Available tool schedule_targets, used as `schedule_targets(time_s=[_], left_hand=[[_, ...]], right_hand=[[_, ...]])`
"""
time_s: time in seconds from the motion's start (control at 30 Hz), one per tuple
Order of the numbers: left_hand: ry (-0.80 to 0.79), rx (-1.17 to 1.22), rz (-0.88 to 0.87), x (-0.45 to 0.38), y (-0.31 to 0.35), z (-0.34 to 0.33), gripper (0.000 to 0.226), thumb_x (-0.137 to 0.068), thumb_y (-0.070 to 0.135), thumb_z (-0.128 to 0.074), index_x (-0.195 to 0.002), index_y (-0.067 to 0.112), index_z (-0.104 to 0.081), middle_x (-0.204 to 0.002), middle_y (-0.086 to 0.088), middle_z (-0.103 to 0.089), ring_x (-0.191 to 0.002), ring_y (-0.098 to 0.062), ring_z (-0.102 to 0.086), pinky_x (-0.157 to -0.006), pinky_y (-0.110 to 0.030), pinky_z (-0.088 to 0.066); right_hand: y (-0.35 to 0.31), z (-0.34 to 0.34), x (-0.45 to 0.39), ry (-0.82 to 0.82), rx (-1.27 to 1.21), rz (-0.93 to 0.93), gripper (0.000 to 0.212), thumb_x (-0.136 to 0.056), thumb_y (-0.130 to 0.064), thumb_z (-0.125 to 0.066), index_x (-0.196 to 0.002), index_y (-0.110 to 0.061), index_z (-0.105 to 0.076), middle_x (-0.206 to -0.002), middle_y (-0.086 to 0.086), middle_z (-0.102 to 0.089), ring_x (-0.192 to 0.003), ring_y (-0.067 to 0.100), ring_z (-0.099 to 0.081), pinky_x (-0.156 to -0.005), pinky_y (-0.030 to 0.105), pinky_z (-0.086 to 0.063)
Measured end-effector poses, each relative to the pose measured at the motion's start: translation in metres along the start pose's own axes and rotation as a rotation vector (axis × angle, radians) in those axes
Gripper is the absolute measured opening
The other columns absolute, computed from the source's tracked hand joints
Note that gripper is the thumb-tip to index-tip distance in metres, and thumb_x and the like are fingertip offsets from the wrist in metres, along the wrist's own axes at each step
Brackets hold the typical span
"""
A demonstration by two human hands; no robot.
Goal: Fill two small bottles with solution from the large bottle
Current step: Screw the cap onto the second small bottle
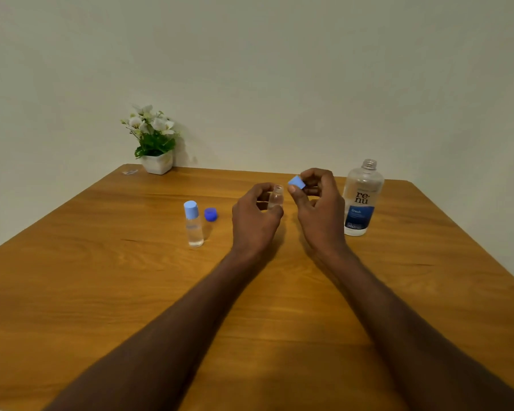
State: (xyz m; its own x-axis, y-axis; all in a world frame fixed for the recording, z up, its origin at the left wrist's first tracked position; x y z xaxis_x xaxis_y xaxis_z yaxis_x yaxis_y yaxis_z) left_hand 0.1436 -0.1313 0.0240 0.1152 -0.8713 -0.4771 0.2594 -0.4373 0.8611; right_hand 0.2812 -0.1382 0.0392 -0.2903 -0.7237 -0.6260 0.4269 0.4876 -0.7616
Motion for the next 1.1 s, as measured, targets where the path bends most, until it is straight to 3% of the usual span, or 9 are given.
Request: schedule_targets(time_s=[0.1,0.23,0.47,0.83,1.0,1.1], left_hand=[[-0.040,0.013,0.027,-0.002,-0.005,-0.008,0.032,-0.096,0.025,-0.070,-0.129,0.024,-0.069,-0.113,0.009,-0.073,-0.101,-0.011,-0.070,-0.078,-0.047,-0.065],[-0.028,0.056,0.079,-0.006,-0.013,-0.005,0.035,-0.093,0.016,-0.071,-0.128,0.021,-0.071,-0.112,0.005,-0.074,-0.100,-0.014,-0.071,-0.081,-0.049,-0.064],[-0.085,0.104,0.111,-0.007,-0.017,-0.001,0.031,-0.096,0.020,-0.073,-0.127,0.023,-0.071,-0.113,0.006,-0.073,-0.101,-0.012,-0.070,-0.081,-0.045,-0.065],[-0.194,0.127,0.117,-0.008,-0.013,-0.012,0.042,-0.099,0.017,-0.070,-0.140,0.018,-0.064,-0.129,0.004,-0.070,-0.109,-0.009,-0.067,-0.088,-0.037,-0.062],[-0.218,0.144,0.109,-0.008,-0.012,-0.010,0.039,-0.099,0.009,-0.068,-0.137,0.018,-0.065,-0.120,0.012,-0.069,-0.110,-0.008,-0.066,-0.085,-0.029,-0.058],[-0.223,0.132,0.089,-0.007,-0.012,-0.010,0.037,-0.098,0.006,-0.067,-0.133,0.019,-0.066,-0.118,0.014,-0.069,-0.107,-0.008,-0.066,-0.080,-0.026,-0.057]], right_hand=[[0.003,0.001,-0.001,0.015,0.062,0.053,0.023,-0.100,-0.016,-0.067,-0.123,-0.021,-0.068,-0.117,-0.007,-0.066,-0.105,0.004,-0.063,-0.082,0.016,-0.051],[0.005,0.000,-0.004,-0.019,0.096,0.095,0.032,-0.103,-0.010,-0.060,-0.130,-0.023,-0.071,-0.120,-0.004,-0.061,-0.108,0.006,-0.060,-0.082,0.010,-0.047],[0.004,-0.002,0.000,-0.078,0.083,0.042,0.035,-0.100,-0.012,-0.066,-0.133,-0.020,-0.067,-0.122,-0.011,-0.066,-0.104,-0.006,-0.061,-0.078,0.004,-0.045],[0.003,-0.001,-0.001,-0.129,0.185,0.061,0.035,-0.101,-0.012,-0.064,-0.135,-0.020,-0.068,-0.131,-0.007,-0.068,-0.114,0.003,-0.062,-0.083,0.001,-0.044],[0.002,0.000,-0.002,-0.122,0.174,0.070,0.035,-0.102,-0.016,-0.064,-0.136,-0.019,-0.068,-0.130,-0.005,-0.069,-0.111,0.005,-0.064,-0.086,0.018,-0.054],[0.001,0.001,-0.003,-0.120,0.187,0.102,0.034,-0.102,-0.016,-0.064,-0.135,-0.019,-0.068,-0.129,-0.004,-0.070,-0.109,0.005,-0.064,-0.086,0.018,-0.056]])
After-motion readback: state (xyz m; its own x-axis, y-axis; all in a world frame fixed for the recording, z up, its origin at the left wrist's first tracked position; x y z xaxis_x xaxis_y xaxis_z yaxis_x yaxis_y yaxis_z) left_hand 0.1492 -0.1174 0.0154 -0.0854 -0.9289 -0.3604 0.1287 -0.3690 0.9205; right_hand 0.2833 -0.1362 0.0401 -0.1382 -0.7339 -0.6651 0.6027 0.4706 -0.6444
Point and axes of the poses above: each hand's wrist, its own x-axis away from the middle knuckle, its own z-axis out of the back of the hand, y = z × x, the point moved 3 cm from there along -x, towards the middle knuckle
